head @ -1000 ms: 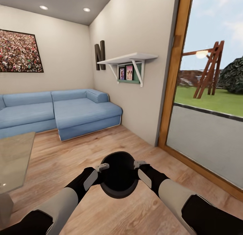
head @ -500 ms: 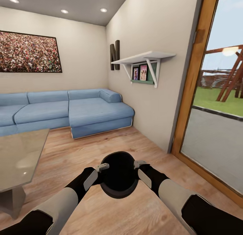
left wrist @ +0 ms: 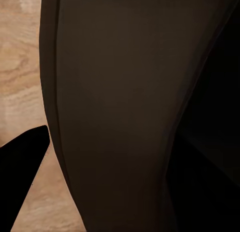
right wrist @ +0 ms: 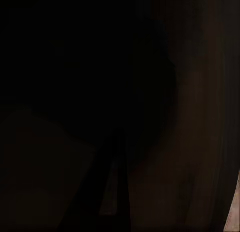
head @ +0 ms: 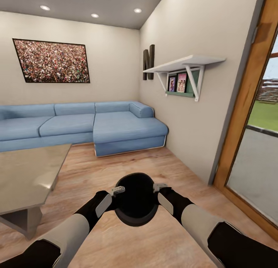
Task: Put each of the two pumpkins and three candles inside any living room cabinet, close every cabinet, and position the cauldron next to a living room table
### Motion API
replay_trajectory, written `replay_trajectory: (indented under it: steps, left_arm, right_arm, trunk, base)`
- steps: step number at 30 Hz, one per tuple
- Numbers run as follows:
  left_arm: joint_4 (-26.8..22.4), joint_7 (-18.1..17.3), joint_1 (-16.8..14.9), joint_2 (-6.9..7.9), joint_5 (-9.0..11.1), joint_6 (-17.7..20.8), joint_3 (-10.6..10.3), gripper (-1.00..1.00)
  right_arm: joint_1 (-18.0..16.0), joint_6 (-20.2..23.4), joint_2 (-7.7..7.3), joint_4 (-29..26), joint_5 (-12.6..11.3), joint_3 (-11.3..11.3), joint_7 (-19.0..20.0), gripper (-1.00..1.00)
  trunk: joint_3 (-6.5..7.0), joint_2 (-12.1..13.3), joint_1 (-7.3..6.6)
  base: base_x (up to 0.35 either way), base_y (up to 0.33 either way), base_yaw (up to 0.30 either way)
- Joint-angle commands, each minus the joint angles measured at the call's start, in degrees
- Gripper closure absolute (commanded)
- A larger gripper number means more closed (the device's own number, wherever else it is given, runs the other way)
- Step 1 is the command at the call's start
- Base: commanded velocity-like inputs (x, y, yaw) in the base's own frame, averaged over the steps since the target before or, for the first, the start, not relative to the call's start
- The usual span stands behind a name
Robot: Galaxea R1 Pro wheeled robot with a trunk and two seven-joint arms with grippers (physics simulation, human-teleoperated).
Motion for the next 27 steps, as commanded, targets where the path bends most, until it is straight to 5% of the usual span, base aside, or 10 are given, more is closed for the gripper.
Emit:
replay_trajectory:
  steps: [1,15,27]
  left_arm:
    - [0.0,0.5,0.0,0.06,-0.8,0.3,-0.3,1.00]
    - [0.0,0.5,0.0,0.06,-0.8,0.3,-0.3,1.00]
    - [0.0,0.5,0.0,0.06,-0.8,0.3,-0.3,1.00]
  right_arm:
    - [-0.1,0.1,-0.04,-0.5,-1.0,0.5,-0.4,1.00]
    - [-0.1,0.1,-0.04,-0.5,-1.0,0.5,-0.4,1.00]
    - [-0.1,0.1,-0.03,-0.5,-1.0,0.5,-0.4,1.00]
  trunk:
    - [-0.06,0.0,0.00]
    - [-0.06,0.0,0.00]
    - [0.02,0.0,0.00]
  base:
    - [0.165,-0.166,0.283]
    - [0.164,-0.164,0.281]
    - [0.158,-0.158,0.087]
